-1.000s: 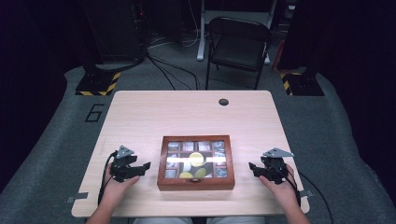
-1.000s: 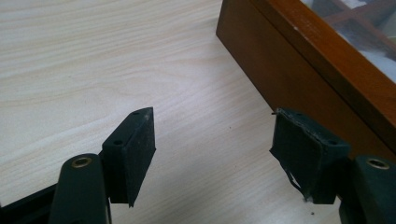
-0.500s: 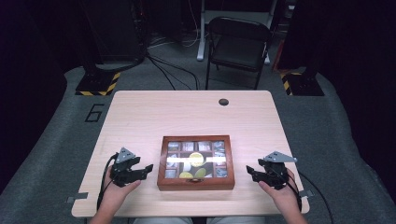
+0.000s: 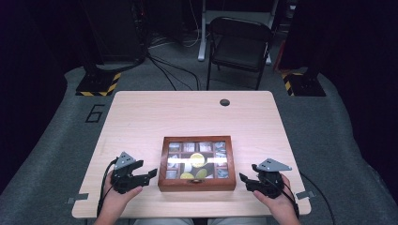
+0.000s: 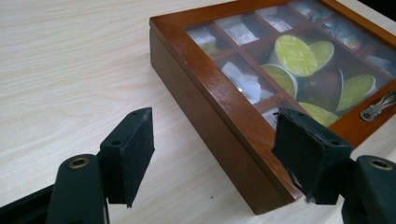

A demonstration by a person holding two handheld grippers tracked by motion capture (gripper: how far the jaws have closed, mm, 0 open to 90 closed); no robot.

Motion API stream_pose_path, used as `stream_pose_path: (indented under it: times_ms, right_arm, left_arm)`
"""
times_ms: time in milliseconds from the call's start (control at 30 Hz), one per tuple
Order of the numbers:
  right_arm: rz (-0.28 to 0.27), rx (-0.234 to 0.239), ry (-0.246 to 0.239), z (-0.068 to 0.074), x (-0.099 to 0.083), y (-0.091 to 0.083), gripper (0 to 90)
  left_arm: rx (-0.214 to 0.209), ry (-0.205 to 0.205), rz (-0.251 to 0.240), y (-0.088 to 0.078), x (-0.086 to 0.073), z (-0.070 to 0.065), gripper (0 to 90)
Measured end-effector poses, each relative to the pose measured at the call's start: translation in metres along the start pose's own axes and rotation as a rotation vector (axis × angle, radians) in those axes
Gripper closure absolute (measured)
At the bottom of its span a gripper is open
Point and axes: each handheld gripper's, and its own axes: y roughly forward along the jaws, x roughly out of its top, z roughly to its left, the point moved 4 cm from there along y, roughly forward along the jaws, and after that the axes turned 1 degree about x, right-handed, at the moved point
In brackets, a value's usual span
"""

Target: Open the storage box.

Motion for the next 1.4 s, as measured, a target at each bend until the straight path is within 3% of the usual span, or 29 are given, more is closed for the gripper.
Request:
stream_pose_path:
  times_ms: [433, 600, 867, 1100, 1267, 1400]
  right_arm:
    - [-0.007, 0.018, 0.001, 0.008, -0.002, -0.001, 40.1]
    - [0.011, 0.03, -0.042, 0.017, -0.005, -0.001, 41.6]
    - [0.016, 0.053, -0.063, 0.03, -0.01, -0.003, 42.7]
    - [-0.014, 0.073, -0.102, 0.041, -0.01, -0.003, 47.7]
    - [0.025, 0.094, -0.116, 0.045, -0.014, 0.003, 49.5]
    - [0.036, 0.079, -0.136, 0.046, -0.015, 0.004, 49.5]
  left_arm:
    - [-0.013, 0.034, -0.005, -0.009, -0.009, -0.013, 33.3]
    - [-0.031, 0.029, 0.013, -0.01, -0.013, -0.017, 34.9]
    - [-0.036, 0.039, 0.003, -0.011, -0.015, -0.021, 35.8]
    - [-0.042, 0.046, 0.011, -0.01, -0.019, -0.026, 39.8]
    - [-0.061, 0.056, 0.019, -0.008, -0.021, -0.029, 40.2]
    - [-0.07, 0.071, 0.019, -0.007, -0.022, -0.033, 40.4]
